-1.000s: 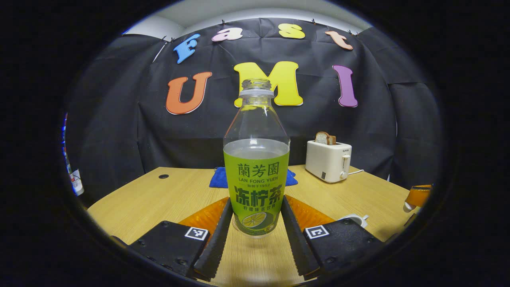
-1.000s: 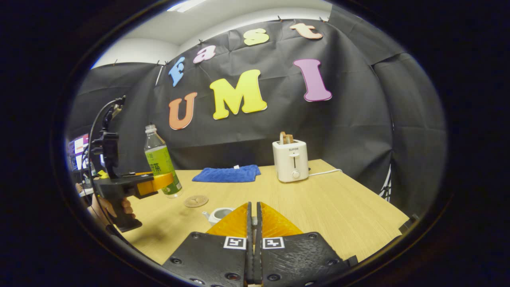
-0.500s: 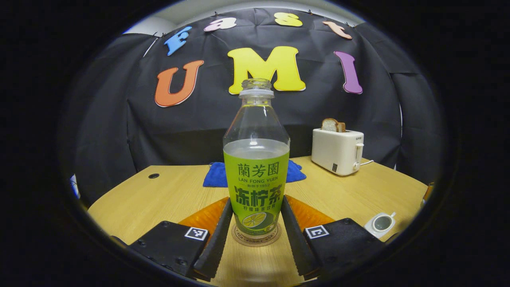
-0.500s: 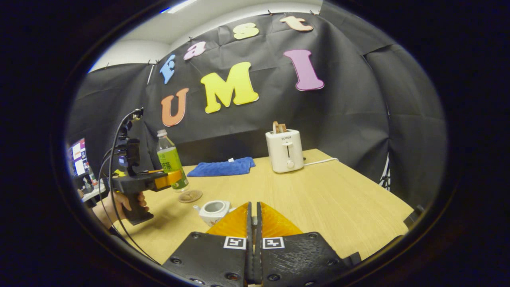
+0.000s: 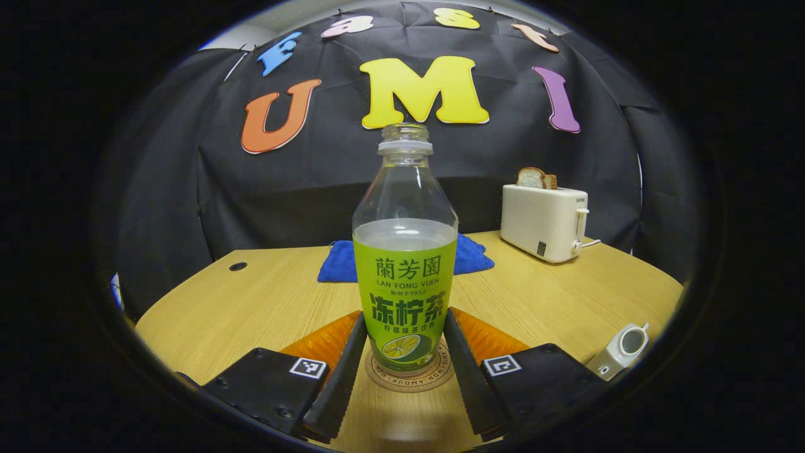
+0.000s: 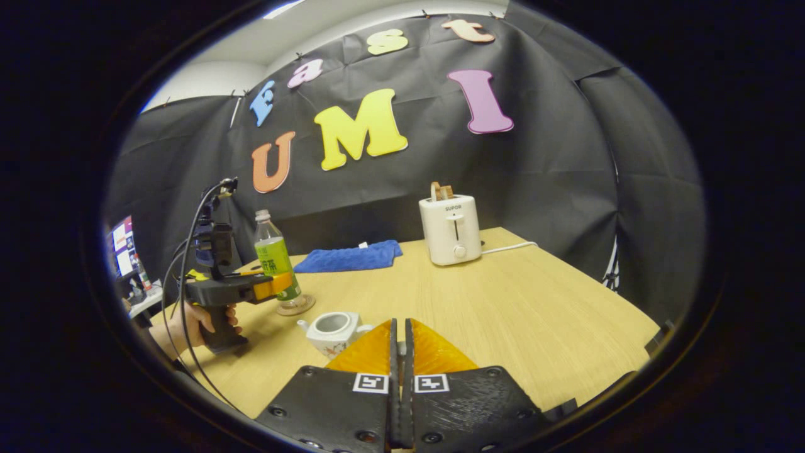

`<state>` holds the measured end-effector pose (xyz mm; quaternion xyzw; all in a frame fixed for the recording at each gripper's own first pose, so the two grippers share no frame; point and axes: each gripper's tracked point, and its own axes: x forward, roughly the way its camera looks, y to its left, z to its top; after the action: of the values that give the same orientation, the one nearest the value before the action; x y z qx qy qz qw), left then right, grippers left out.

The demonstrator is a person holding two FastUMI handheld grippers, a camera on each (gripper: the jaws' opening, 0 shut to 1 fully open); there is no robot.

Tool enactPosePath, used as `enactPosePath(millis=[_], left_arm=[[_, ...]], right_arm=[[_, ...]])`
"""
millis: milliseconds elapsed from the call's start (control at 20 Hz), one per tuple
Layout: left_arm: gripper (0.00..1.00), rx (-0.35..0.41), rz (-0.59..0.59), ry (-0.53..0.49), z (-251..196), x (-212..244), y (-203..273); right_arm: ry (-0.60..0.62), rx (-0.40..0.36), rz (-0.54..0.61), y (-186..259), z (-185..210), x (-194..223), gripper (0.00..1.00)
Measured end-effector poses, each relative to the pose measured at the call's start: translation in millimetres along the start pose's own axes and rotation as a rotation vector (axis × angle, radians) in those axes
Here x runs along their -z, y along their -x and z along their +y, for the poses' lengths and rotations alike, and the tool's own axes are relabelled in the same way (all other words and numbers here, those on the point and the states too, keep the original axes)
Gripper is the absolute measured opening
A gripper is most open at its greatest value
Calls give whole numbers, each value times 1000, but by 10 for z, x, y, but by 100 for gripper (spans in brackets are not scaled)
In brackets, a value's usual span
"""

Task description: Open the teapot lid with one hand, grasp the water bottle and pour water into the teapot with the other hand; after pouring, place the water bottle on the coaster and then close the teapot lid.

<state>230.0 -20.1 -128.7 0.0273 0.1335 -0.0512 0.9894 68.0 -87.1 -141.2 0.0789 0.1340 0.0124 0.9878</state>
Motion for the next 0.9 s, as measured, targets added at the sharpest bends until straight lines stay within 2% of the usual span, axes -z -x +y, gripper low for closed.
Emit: enactPosePath(millis=[550,650,750,800,900], left_arm=[[80,-7,6,6,10,-18,3],[84,-4,4,9,-3,-23,17],[100,4,3,20,-33,-36,55],[98,9,2,25,-44,-40,70],[100,5,-3,24,-35,-65,99]], right_arm=[[3,5,-3,12,1,-16,1],[4,0,-1,17,24,-17,1],[10,-4,-4,28,39,-24,0],[11,-6,-5,33,50,-26,0],[12,-7,-7,36,60,-38,0]])
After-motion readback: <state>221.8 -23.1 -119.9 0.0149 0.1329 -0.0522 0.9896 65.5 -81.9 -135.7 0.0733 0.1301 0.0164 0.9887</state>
